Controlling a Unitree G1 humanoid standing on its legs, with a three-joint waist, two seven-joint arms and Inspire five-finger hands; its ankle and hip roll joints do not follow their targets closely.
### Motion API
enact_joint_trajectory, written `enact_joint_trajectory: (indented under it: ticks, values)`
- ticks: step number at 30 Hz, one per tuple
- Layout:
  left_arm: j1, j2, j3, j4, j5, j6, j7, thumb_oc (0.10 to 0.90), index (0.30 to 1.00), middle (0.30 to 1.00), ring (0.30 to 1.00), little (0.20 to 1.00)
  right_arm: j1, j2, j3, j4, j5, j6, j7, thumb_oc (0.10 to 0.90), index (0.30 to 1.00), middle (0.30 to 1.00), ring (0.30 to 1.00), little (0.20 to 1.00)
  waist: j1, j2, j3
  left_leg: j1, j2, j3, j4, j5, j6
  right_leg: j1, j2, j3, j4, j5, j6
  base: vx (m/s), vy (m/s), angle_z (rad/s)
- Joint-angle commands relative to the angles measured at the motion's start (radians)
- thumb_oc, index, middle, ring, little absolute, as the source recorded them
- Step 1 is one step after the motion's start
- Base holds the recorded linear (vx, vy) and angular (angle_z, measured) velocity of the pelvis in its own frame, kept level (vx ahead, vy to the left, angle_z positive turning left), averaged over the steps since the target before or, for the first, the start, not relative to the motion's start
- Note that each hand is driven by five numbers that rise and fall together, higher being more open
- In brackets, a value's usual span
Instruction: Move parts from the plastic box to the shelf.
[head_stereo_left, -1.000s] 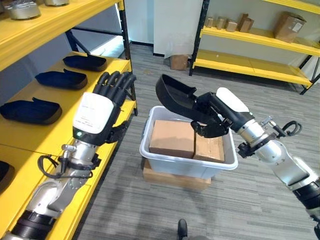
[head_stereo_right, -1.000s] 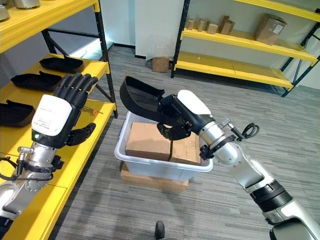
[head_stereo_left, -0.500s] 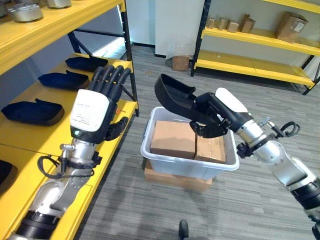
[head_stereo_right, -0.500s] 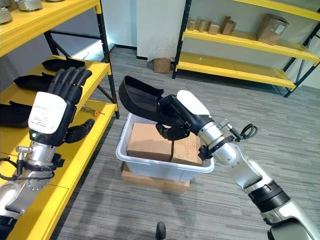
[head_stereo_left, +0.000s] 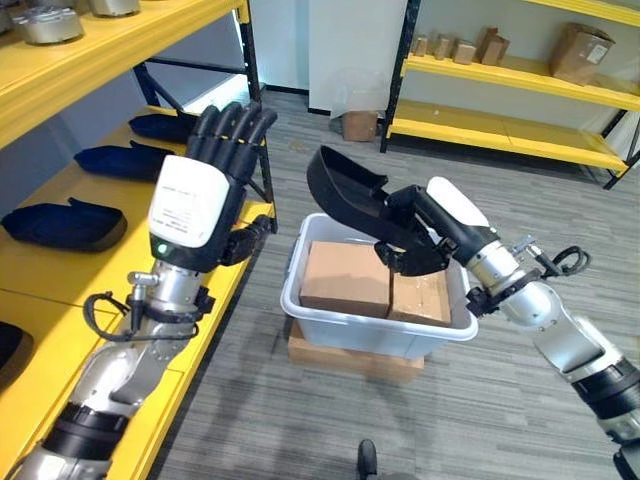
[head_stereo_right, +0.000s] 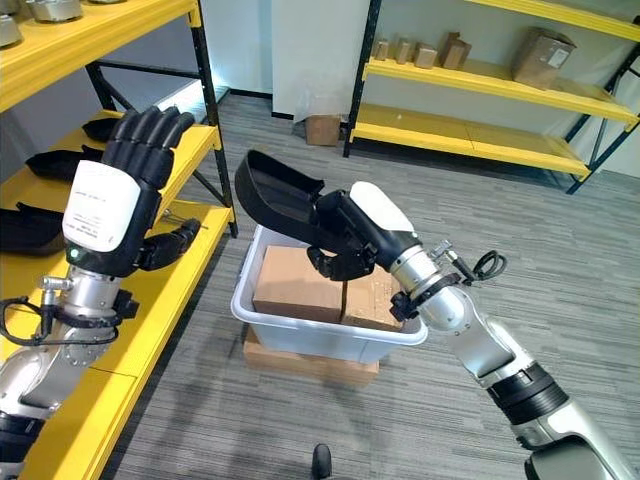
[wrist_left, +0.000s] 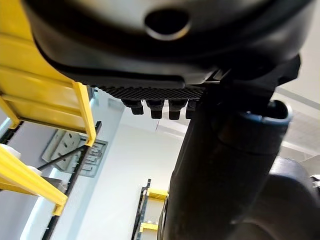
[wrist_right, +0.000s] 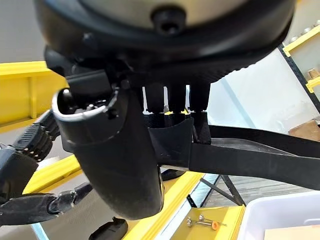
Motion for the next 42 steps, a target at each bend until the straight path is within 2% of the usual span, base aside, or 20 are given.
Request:
enact_joint_trajectory:
  ticks: [1, 21, 42]
  values:
    - [-0.119, 0.004, -0.02, -0.054, -0.016, -0.01, 0.065, 0.9, 1.0, 1.0, 1.0, 1.0, -0.172, 0.02, -0.031, 0.002, -0.012, -0.053, -0.096, 0.4, 0.3, 0.3, 0.3, 0.3, -0.004, 0.012, -0.115, -0.029, 0.056, -0.079, -0.009, -0.007, -0.01, 0.05, -0.09, -0.025, 0.049, -0.104, 0.115, 0.0, 0.0, 0.0]
    - [-0.215, -0.032, -0.136, -0.065, -0.042, -0.031, 0.03, 0.9, 1.0, 1.0, 1.0, 1.0, -0.267, 0.077, 0.06, 0.075, -0.031, -0.034, -0.085, 0.4, 0.3, 0.3, 0.3, 0.3, -0.012, 0.009, -0.118, -0.021, 0.056, -0.075, -0.009, -0.01, -0.009, 0.054, -0.088, -0.014, 0.051, -0.106, 0.113, 0.0, 0.0, 0.0]
    - [-0.279, -0.036, -0.269, -0.05, -0.05, -0.061, -0.038, 0.9, 1.0, 1.0, 1.0, 1.0, -0.318, 0.107, 0.1, 0.085, -0.042, -0.034, -0.085, 0.4, 0.3, 0.3, 0.3, 0.3, -0.025, 0.008, -0.12, -0.014, 0.055, -0.063, -0.009, -0.012, -0.007, 0.051, -0.088, 0.0, 0.047, -0.101, 0.113, 0.0, 0.0, -0.02]
